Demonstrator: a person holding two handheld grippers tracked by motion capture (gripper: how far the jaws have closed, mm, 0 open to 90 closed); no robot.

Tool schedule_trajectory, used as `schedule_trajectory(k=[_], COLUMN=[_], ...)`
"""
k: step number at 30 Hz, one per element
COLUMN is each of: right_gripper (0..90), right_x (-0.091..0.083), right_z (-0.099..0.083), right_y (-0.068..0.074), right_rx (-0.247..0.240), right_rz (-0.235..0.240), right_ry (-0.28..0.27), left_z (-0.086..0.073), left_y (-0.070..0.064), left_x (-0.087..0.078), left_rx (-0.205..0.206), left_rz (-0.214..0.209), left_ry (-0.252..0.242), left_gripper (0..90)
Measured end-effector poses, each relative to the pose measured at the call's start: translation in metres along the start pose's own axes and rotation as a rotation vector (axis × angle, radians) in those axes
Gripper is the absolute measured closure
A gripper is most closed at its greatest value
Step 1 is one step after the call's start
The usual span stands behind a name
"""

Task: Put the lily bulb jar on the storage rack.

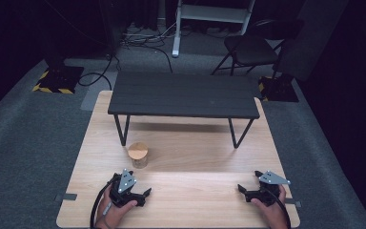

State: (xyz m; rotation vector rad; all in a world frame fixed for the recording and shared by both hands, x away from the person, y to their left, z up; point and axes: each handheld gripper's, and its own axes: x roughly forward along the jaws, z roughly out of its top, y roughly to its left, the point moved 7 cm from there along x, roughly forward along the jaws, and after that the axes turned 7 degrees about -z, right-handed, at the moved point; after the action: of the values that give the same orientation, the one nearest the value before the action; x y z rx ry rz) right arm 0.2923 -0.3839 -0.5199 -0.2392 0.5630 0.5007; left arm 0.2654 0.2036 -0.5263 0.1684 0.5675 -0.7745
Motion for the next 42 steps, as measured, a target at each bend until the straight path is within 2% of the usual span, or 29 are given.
schedule_trajectory(k=[26, 29, 32, 33, 34, 35, 37, 39, 42], right_gripper=[0.0, 0.0, 0.0, 0.0, 0.0, 0.0, 0.0, 0.0, 0.0], right_x=[0.0, 0.0, 0.0, 0.0, 0.0, 0.0, 0.0, 0.0, 0.0], right_z=[0.0, 0.0, 0.0, 0.0, 0.0, 0.0, 0.0, 0.0, 0.0], right_y=[0.0, 0.0, 0.0, 0.0, 0.0, 0.0, 0.0, 0.0, 0.0], right_rx=[0.004, 0.004, 0.004, 0.004, 0.004, 0.004, 0.004, 0.004, 0.003], right_rz=[-0.007, -0.007, -0.007, -0.007, -0.007, -0.007, -0.007, -0.007, -0.006], right_ry=[0.001, 0.001, 0.001, 0.001, 0.001, 0.001, 0.001, 0.001, 0.001], left_z=[0.0, 0.003, 0.009, 0.011, 0.011, 0.012, 0.015, 0.019, 0.02], left_y=[0.001, 0.003, 0.007, 0.008, 0.008, 0.009, 0.006, 0.005, 0.011], left_x=[-0.001, -0.002, -0.005, -0.007, -0.008, -0.008, -0.008, -0.007, -0.006], left_rx=[-0.011, -0.039, -0.038, -0.067, -0.09, -0.099, -0.076, -0.063, -0.094], left_rz=[0.004, 0.022, 0.043, 0.058, 0.059, 0.061, 0.086, 0.111, 0.106], left_ry=[0.001, 0.016, 0.061, 0.056, 0.032, 0.012, -0.023, -0.036, -0.08], left_gripper=[2.5, 2.5, 2.7, 4.0, 5.4, 5.8, 5.5, 5.4, 5.9])
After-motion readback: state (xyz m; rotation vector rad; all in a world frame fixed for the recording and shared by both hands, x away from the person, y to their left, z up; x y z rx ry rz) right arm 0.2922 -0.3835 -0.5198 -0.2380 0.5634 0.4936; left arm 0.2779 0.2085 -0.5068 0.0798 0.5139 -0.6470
